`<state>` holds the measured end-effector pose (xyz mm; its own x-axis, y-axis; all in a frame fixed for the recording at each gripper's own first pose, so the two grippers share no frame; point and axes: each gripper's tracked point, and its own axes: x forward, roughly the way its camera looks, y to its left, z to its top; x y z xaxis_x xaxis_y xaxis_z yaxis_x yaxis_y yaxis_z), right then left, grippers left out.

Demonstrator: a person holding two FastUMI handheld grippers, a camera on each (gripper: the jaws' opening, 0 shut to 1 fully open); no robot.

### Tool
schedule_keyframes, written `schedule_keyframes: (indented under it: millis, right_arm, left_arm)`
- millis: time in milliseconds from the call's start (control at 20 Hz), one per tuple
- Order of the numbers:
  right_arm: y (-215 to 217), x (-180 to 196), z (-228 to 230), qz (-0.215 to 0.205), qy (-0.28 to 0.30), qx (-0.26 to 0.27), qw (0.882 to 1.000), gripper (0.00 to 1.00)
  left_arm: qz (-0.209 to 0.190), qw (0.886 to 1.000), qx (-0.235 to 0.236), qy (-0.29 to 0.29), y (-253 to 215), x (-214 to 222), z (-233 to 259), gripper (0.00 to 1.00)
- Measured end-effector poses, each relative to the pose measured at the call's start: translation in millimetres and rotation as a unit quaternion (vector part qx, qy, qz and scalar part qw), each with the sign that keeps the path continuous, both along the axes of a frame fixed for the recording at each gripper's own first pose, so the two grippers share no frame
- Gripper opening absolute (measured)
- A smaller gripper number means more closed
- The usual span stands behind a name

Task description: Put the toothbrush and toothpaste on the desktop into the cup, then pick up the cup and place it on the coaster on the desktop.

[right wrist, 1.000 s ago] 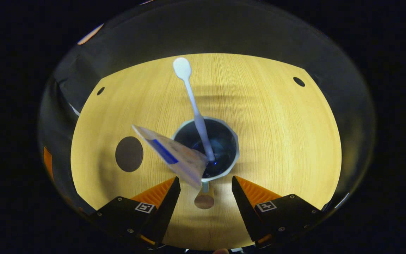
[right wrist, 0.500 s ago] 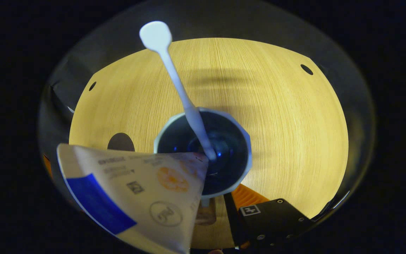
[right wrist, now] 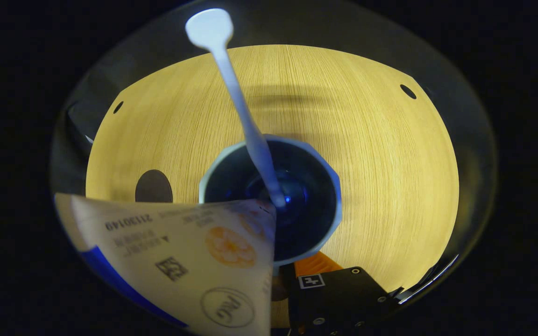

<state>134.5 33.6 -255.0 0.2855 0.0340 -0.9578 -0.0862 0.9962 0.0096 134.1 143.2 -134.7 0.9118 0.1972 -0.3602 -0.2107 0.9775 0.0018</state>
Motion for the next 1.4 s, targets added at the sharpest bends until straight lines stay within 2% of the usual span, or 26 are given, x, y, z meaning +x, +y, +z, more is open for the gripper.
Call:
schedule_keyframes:
  millis: [350, 650, 1050, 1100, 1150, 1400]
  right_arm:
    - [6.0, -2.1, 4.3, 0.006, -0.004, 0.003, 1.000, 0.29]
    - [38.6, 23.8, 27.0, 0.035, -0.027, 0.016, 0.999, 0.29]
    - [101.6, 78.5, 40.2, 0.102, -0.036, 0.016, 0.994, 0.29]
    - [106.6, 35.6, 31.2, 0.107, -0.036, 0.014, 0.993, 0.29]
    - [112.7, 66.0, 38.3, 0.113, -0.034, 0.012, 0.993, 0.29]
    - [138.3, 70.0, 30.1, 0.142, -0.029, -0.003, 0.989, 0.29]
  left_arm:
    - [-0.005, 1.000, -0.002, 0.000, 0.2, -5.1, 1.5, 0.94]
    - [0.013, 1.000, 0.001, -0.001, 19.2, -30.2, 2.5, 0.94]
    - [0.061, 0.998, 0.004, -0.006, 61.8, -67.0, 6.2, 0.94]
    - [0.069, 0.998, 0.005, -0.005, 67.5, -72.5, 5.5, 0.94]
    - [0.075, 0.997, 0.006, -0.005, 73.4, -76.3, 5.6, 0.94]
    - [0.103, 0.995, 0.001, -0.001, 94.4, -93.0, -2.3, 0.94]
